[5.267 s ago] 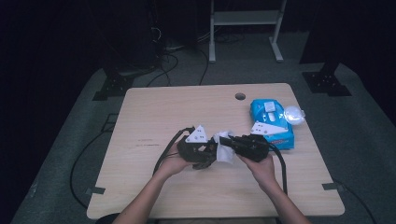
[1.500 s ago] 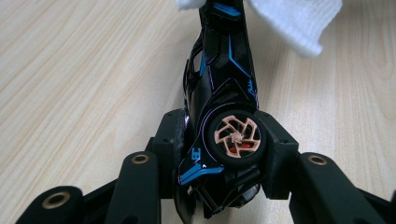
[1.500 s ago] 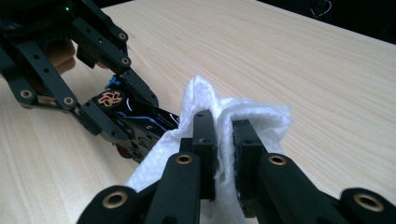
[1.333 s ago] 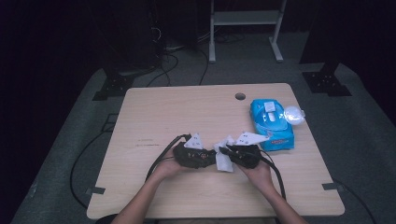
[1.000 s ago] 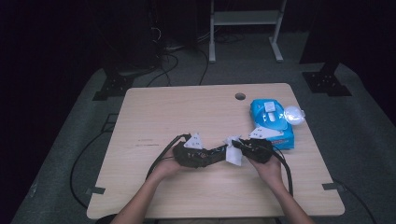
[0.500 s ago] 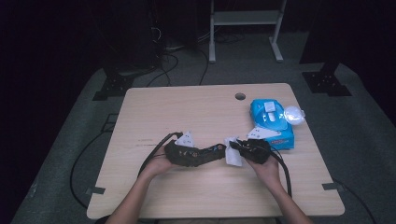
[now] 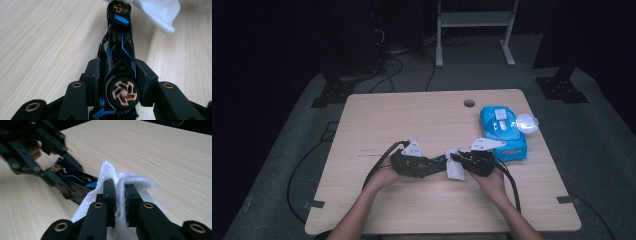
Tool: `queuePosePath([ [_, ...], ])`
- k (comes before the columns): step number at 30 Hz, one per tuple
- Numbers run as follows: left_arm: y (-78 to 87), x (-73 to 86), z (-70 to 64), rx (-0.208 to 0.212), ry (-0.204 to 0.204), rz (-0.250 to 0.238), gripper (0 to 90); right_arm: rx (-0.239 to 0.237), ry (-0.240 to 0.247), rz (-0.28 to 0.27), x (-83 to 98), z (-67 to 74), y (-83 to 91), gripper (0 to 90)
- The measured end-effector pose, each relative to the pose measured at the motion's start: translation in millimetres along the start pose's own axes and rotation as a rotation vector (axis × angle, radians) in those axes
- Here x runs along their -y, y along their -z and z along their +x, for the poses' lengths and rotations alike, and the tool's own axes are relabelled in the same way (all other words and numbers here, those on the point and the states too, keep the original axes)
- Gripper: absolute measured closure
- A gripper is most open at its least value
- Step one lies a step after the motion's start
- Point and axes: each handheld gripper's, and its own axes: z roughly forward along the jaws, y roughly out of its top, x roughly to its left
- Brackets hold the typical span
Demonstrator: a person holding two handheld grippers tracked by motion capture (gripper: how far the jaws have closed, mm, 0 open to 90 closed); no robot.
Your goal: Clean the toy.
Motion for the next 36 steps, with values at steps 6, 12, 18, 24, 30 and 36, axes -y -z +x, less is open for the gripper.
queuePosePath([
  [6, 2.1, 0.6, 1.8, 0.003, -0.001, 0.010, 59.7, -0.010, -0.062, 0.013, 6.9, -8.1, -1.9, 81.6],
  [12, 2.2, -9.9, -2.9, -0.014, -0.016, 0.014, 55.1, -0.054, -0.046, -0.002, 1.3, 4.6, -4.8, 81.6],
  [18, -4.8, -16.8, -6.0, -0.056, -0.040, 0.066, 58.4, -0.061, -0.042, 0.006, 2.1, 6.8, -8.4, 81.6],
  [24, 1.8, -14.0, -3.1, -0.025, -0.045, 0.079, 60.0, -0.051, -0.073, 0.003, 5.2, -0.3, -5.8, 81.6],
  [30, -3.4, -19.6, -4.8, -0.030, -0.025, 0.099, 54.9, -0.061, -0.075, 0.007, 6.1, 1.5, -7.9, 81.6],
  [36, -21.2, -31.6, -11.5, -0.067, -0.027, 0.203, 47.1, -0.063, -0.097, -0.002, 6.7, -1.5, -6.2, 81.6],
])
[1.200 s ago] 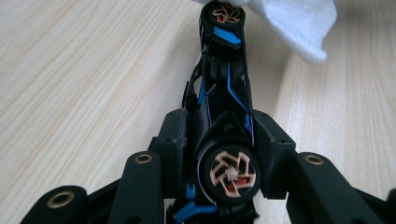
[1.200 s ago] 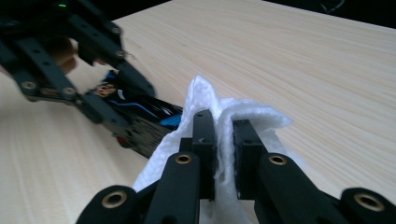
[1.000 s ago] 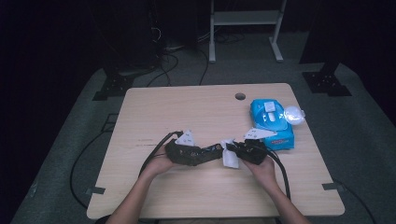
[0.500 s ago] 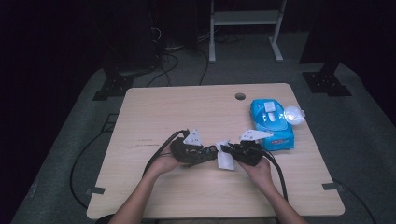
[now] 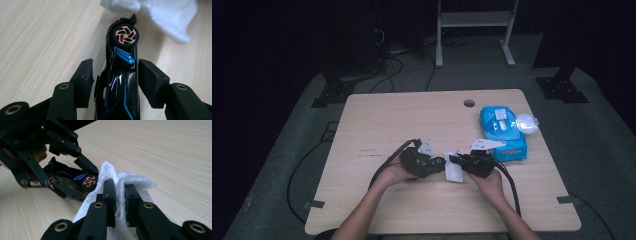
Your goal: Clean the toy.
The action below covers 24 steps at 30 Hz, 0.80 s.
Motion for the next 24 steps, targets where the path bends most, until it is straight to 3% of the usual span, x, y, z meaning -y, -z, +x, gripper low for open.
queuePosePath([
  [3, -8.3, -3.5, -2.5, -0.031, -0.005, 0.039, 51.5, -0.007, -0.016, -0.003, 0.7, -1.9, -0.4, 81.6],
  [8, -2.6, -2.3, -3.2, -0.013, -0.012, -0.013, 58.0, -0.018, -0.022, -0.015, 0.6, -2.7, 0.0, 81.6],
  [11, 2.2, -1.6, -6.8, -0.020, -0.042, -0.002, 58.1, -0.019, -0.030, -0.032, -1.2, -4.4, 4.2, 81.6],
  [14, 12.4, -0.7, -8.8, -0.030, -0.070, -0.059, 58.2, -0.022, -0.031, -0.054, -4.6, -7.1, 12.1, 81.6],
  [18, 25.2, -2.5, -10.2, -0.023, -0.091, -0.140, 58.2, -0.076, -0.031, -0.108, -13.5, -3.9, 23.4, 81.6],
  [20, 27.0, -4.0, -12.5, -0.028, -0.108, -0.154, 58.2, -0.124, -0.017, -0.141, -19.9, 2.6, 27.6, 81.7],
  [24, 29.5, -5.8, -14.9, -0.007, -0.115, -0.191, 58.3, -0.149, 0.025, -0.140, -24.3, 11.2, 28.1, 81.7],
])
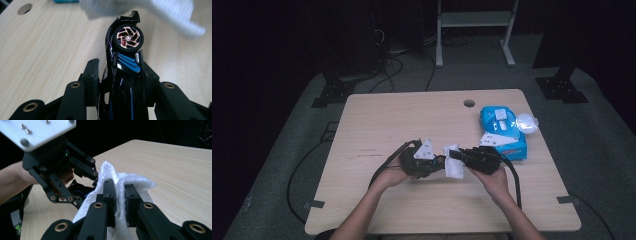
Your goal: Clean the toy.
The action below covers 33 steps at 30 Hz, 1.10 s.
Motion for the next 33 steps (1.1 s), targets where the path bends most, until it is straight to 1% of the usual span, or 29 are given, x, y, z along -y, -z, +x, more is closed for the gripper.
queuePosePath([
  [2, 1.7, -1.4, -0.6, -0.008, -0.011, -0.007, 58.3, 0.004, 0.009, 0.013, 1.4, -0.2, -1.7, 81.7],
  [3, 3.4, -1.7, -0.4, -0.007, -0.009, -0.011, 58.3, 0.007, 0.008, 0.017, 2.6, -1.2, -1.9, 81.7],
  [6, 8.1, -1.3, 1.9, -0.001, 0.002, -0.026, 58.4, 0.015, -0.012, 0.017, 7.4, -8.9, -0.8, 81.7],
  [8, 9.9, -0.6, 2.8, -0.003, 0.001, -0.030, 58.3, 0.005, -0.044, 0.008, 10.6, -13.0, -0.1, 81.7],
  [9, 10.5, -0.1, 3.2, 0.004, 0.010, -0.041, 58.3, 0.013, -0.043, 0.016, 11.4, -13.7, -0.5, 81.7],
  [10, 11.8, 0.3, 4.0, 0.011, 0.018, -0.050, 58.3, 0.028, -0.031, 0.034, 12.0, -14.0, -1.5, 81.7],
  [13, 11.7, 1.7, 4.4, 0.011, 0.020, -0.052, 58.3, 0.020, -0.052, 0.027, 13.9, -16.7, -2.4, 81.7],
  [14, 11.2, 1.9, 4.3, 0.011, 0.022, -0.055, 58.3, 0.022, -0.041, 0.024, 12.3, -15.5, -2.0, 81.7],
  [15, 11.1, 2.1, 4.5, 0.013, 0.022, -0.057, 58.4, 0.016, -0.041, 0.018, 11.0, -14.4, -1.4, 81.7],
  [17, 12.1, 2.4, 5.6, 0.022, 0.039, -0.087, 58.4, 0.013, -0.029, 0.002, 7.6, -11.7, 0.5, 81.7],
  [18, 13.1, 2.3, 6.3, 0.024, 0.041, -0.094, 58.4, 0.014, -0.026, 0.000, 6.3, -11.9, 1.5, 81.7],
  [21, 18.2, 1.5, 7.9, 0.026, 0.057, -0.132, 58.4, 0.010, -0.049, -0.014, 7.7, -15.7, 3.0, 81.7],
  [22, 20.3, 1.4, 8.6, 0.022, 0.059, -0.143, 58.4, 0.012, -0.062, -0.006, 10.0, -17.9, 2.3, 81.7],
  [23, 21.7, 1.6, 9.4, 0.027, 0.068, -0.157, 58.4, 0.015, -0.067, 0.003, 12.7, -19.5, 0.8, 81.7],
  [24, 22.9, 2.1, 10.2, 0.037, 0.086, -0.183, 58.4, 0.016, -0.072, 0.012, 14.6, -20.6, -0.6, 81.7],
  [25, 23.3, 2.2, 10.4, 0.036, 0.084, -0.180, 58.4, 0.015, -0.083, 0.017, 17.5, -21.5, -2.3, 81.7],
  [26, 22.8, 2.2, 10.0, 0.027, 0.074, -0.164, 58.4, 0.011, -0.091, 0.015, 18.2, -21.9, -3.3, 81.7],
  [27, 21.7, 2.4, 9.9, 0.023, 0.068, -0.154, 58.4, 0.011, -0.094, 0.007, 17.0, -21.2, -3.2, 81.7],
  [28, 19.8, 3.9, 10.0, 0.027, 0.073, -0.151, 58.4, 0.009, -0.088, -0.002, 15.2, -20.6, -2.6, 81.8],
  [30, 17.2, 6.1, 10.8, 0.037, 0.088, -0.155, 58.4, 0.002, -0.080, -0.039, 7.9, -16.8, 2.5, 81.8],
  [32, 16.5, 6.9, 12.1, 0.039, 0.098, -0.167, 58.4, -0.011, -0.085, -0.055, 5.3, -14.8, 5.4, 81.8],
  [33, 17.3, 7.3, 13.3, 0.049, 0.110, -0.181, 58.4, -0.005, -0.077, -0.051, 5.3, -14.0, 5.9, 81.8],
])
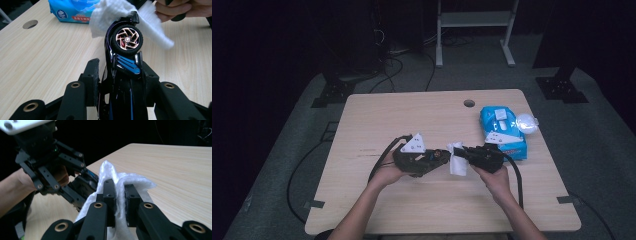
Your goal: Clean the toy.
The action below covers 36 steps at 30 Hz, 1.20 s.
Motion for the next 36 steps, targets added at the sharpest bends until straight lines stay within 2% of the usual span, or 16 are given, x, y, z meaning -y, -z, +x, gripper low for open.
queuePosePath([
  [2, 1.8, -0.1, 1.3, 0.002, 0.013, -0.016, 58.4, 0.006, -0.008, 0.008, 3.5, -2.4, -1.2, 81.7],
  [4, 2.6, -0.2, 1.7, -0.003, 0.013, -0.012, 58.4, 0.013, -0.024, 0.030, 8.8, -6.3, -4.2, 81.7],
  [7, 1.2, 0.7, 3.0, -0.011, 0.011, 0.004, 58.4, 0.036, -0.022, 0.077, 14.7, -8.0, -9.5, 81.8],
  [12, -11.7, 4.5, 4.9, -0.010, 0.018, 0.069, 58.4, 0.053, -0.001, 0.041, 5.5, -6.8, -1.4, 81.7],
  [17, -33.6, 9.0, 9.4, 0.000, 0.017, 0.170, 58.4, 0.073, 0.010, 0.054, 5.2, -7.6, 0.5, 81.7],
  [18, -41.8, 9.6, 11.7, 0.015, 0.039, 0.206, 58.4, 0.079, 0.013, 0.058, 5.4, -7.5, 0.1, 81.7],
  [19, -45.5, 9.3, 12.4, 0.016, 0.040, 0.223, 58.4, 0.082, 0.017, 0.061, 5.6, -7.7, -0.5, 81.7],
  [21, -54.1, 5.4, 13.9, 0.003, 0.028, 0.283, 58.4, 0.091, 0.024, 0.068, 6.0, -8.1, -1.0, 81.7],
  [23, -60.3, 0.5, 16.4, 0.008, 0.020, 0.326, 58.4, 0.097, 0.023, 0.076, 6.6, -8.9, -1.4, 81.7],
  [26, -67.7, -3.9, 20.9, 0.021, 0.032, 0.362, 58.4, 0.103, 0.029, 0.088, 8.0, -10.2, -3.7, 81.7],
  [33, -71.3, -2.4, 27.4, 0.045, 0.064, 0.368, 57.6, 0.111, 0.026, 0.123, 12.0, -13.2, -10.7, 81.7],
  [36, -62.8, -3.8, 30.5, 0.062, 0.092, 0.309, 54.1, 0.111, 0.032, 0.142, 12.0, -13.5, -14.8, 81.7],
])
